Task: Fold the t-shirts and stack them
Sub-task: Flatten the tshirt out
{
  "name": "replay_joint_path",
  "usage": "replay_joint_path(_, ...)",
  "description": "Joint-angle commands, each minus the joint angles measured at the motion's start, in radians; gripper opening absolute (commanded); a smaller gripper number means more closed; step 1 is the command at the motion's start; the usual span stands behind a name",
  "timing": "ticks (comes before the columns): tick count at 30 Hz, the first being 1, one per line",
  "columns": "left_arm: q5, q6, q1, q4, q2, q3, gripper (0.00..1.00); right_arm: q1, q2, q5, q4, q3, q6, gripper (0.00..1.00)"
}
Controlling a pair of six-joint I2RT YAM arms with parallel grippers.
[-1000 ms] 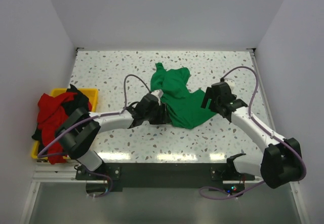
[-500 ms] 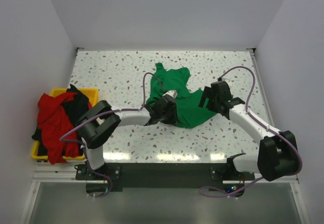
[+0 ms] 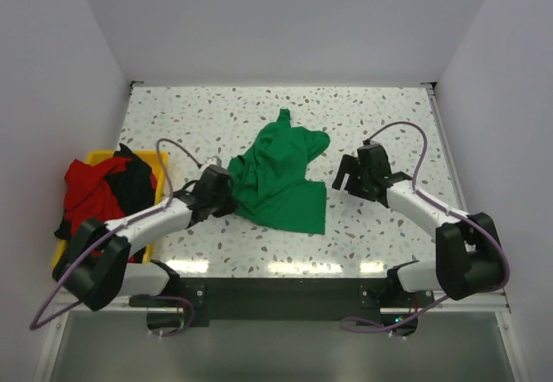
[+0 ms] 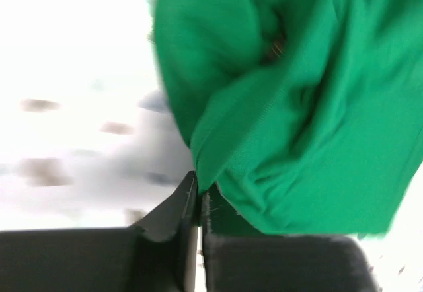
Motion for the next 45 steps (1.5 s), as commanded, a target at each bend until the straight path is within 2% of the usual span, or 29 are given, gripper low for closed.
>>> replay_joint_path(1,-0.046,-0.047,0.167,-0.083,-0.156,-0.058,0.11,0.017,0.005,-0.071,0.099,-0.002,0.019,0.82)
replay_joint_path(3,-0.040,-0.059,0.261,-0.085,-0.213,-0.062,0.21,0.039,0.015,-0.071,0.099,0.019,0.019,0.82)
replay_joint_path(6,0.034,-0.035,0.342,-0.047,-0.202,-0.019,0.29,0.062,0.038,-0.071,0.096,0.056,0.022,0.82)
replay_joint_path(10,0.103,0.057,0.346,-0.042,-0.112,0.093,0.52,0.068,0.079,-0.071,0.102,0.117,0.028,0.82)
replay_joint_path(13,0.080,0.106,0.309,-0.052,-0.128,0.113,0.65,0.067,0.117,-0.091,0.095,0.173,0.013,0.82)
replay_joint_path(14,0.045,0.114,0.281,-0.066,-0.153,0.124,0.67,0.067,0.136,-0.094,0.096,0.189,0.010,0.82)
replay_joint_path(16,-0.072,0.127,0.156,-0.135,-0.161,0.149,0.69,0.067,0.156,-0.105,0.098,0.203,0.005,0.81)
replay_joint_path(19,-0.128,0.102,-0.011,-0.152,-0.126,0.181,0.70,0.068,0.189,-0.105,0.110,0.206,0.010,0.80)
replay_joint_path(22,-0.161,0.088,-0.159,-0.117,-0.021,0.215,0.70,0.068,0.203,-0.099,0.115,0.205,0.019,0.79)
replay_joint_path(23,-0.167,0.088,-0.192,-0.116,0.056,0.234,0.70,0.068,0.202,-0.096,0.113,0.203,0.018,0.79)
replay_joint_path(27,-0.194,0.137,-0.375,-0.109,0.264,0.405,0.71,0.068,0.179,-0.076,0.087,0.202,0.011,0.79)
replay_joint_path(30,-0.223,0.166,-0.452,-0.138,0.387,0.507,0.74,0.067,0.163,-0.050,0.069,0.205,0.007,0.80)
replay_joint_path(34,-0.254,0.165,-0.490,-0.151,0.471,0.538,0.75,0.067,0.160,-0.044,0.067,0.202,0.010,0.80)
replay_joint_path(37,-0.273,0.159,-0.515,-0.149,0.493,0.517,0.74,0.068,0.163,-0.042,0.069,0.200,0.013,0.80)
replay_joint_path(40,-0.280,0.139,-0.538,-0.149,0.502,0.488,0.63,0.068,0.171,-0.044,0.073,0.205,0.016,0.80)
replay_joint_path(43,-0.306,0.076,-0.544,-0.175,0.478,0.418,0.33,0.068,0.179,-0.048,0.078,0.205,0.019,0.80)
replay_joint_path(44,-0.319,0.056,-0.543,-0.183,0.458,0.396,0.14,0.067,0.180,-0.050,0.079,0.206,0.022,0.80)
replay_joint_path(45,-0.340,0.015,-0.543,-0.198,0.398,0.371,0.07,0.068,0.183,-0.048,0.085,0.205,0.021,0.80)
